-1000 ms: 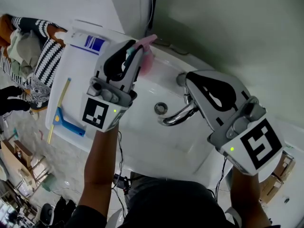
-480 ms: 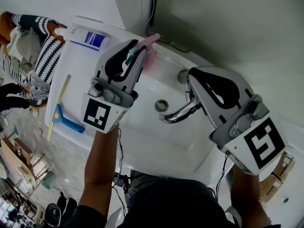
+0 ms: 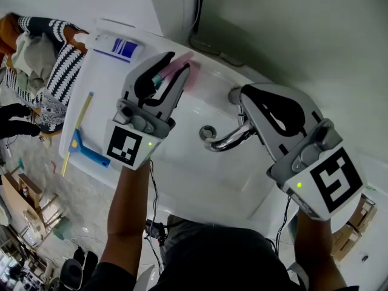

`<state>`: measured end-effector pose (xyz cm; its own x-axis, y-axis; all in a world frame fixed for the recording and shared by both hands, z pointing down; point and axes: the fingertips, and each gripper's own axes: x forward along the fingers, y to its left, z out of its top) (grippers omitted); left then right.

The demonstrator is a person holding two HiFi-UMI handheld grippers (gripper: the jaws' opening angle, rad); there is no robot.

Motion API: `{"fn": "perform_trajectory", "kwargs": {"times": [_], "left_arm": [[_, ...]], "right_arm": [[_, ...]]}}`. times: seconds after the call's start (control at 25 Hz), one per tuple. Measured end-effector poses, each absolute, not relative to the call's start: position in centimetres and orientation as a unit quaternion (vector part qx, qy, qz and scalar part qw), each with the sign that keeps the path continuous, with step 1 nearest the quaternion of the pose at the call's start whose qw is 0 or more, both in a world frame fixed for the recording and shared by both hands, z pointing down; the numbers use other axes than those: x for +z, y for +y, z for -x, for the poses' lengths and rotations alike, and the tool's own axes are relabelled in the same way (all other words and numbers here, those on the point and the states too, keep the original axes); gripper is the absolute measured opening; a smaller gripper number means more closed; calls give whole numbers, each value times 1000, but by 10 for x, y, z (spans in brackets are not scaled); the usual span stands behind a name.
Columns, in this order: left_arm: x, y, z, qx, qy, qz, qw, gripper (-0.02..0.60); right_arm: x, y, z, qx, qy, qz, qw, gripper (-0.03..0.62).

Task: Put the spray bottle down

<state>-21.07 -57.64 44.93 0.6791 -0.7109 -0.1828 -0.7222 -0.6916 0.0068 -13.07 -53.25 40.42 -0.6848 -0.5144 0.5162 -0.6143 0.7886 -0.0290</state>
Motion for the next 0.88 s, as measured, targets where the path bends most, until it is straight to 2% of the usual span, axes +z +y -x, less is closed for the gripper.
{"fn": "perform_trajectory", "kwargs": {"times": [0.28, 0.88], "left_arm": [[445, -574, 216, 86, 400, 912, 36, 126], [396, -536, 234, 42, 427, 899, 90, 120]], "right_arm": [[403, -532, 132, 98, -914, -308, 246, 9], [376, -506, 149, 65, -932, -276, 227, 8]]}}
